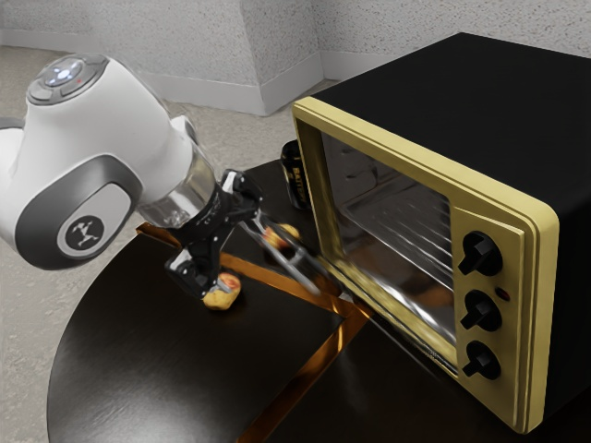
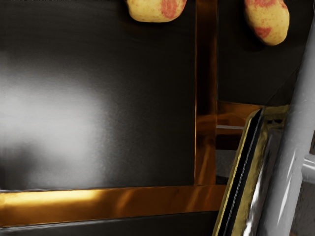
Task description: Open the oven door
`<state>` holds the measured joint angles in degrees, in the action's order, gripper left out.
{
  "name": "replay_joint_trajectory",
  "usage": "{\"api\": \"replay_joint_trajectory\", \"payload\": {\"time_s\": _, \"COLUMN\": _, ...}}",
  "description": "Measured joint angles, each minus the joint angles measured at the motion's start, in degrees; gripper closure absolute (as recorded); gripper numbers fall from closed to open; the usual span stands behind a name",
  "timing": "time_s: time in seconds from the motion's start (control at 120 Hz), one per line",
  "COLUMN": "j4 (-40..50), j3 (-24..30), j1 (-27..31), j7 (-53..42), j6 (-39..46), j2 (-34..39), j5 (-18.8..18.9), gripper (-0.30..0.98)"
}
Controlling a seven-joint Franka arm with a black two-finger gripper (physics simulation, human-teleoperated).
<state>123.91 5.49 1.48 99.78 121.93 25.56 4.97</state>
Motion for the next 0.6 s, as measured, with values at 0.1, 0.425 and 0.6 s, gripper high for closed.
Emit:
{"api": "replay_joint_trajectory", "payload": {"time_s": 0.1, "j4": 9.0, "j3": 0.9, "j1": 4.1, "j7": 0.3, "j6": 1.7, "j2": 9.2, "j5": -3.1, "gripper": 0.00}}
{"api": "replay_joint_trajectory", "payload": {"time_s": 0.425, "j4": -14.4, "j3": 8.7, "j1": 6.2, "j7": 8.4, "j6": -15.5, "j2": 4.7, "j5": -12.3, "gripper": 0.00}}
{"api": "replay_joint_trajectory", "payload": {"time_s": 0.6, "j4": -17.0, "j3": 7.7, "j1": 4.0, "j7": 16.6, "j6": -25.9, "j2": -2.8, "j5": -12.5, "gripper": 0.00}}
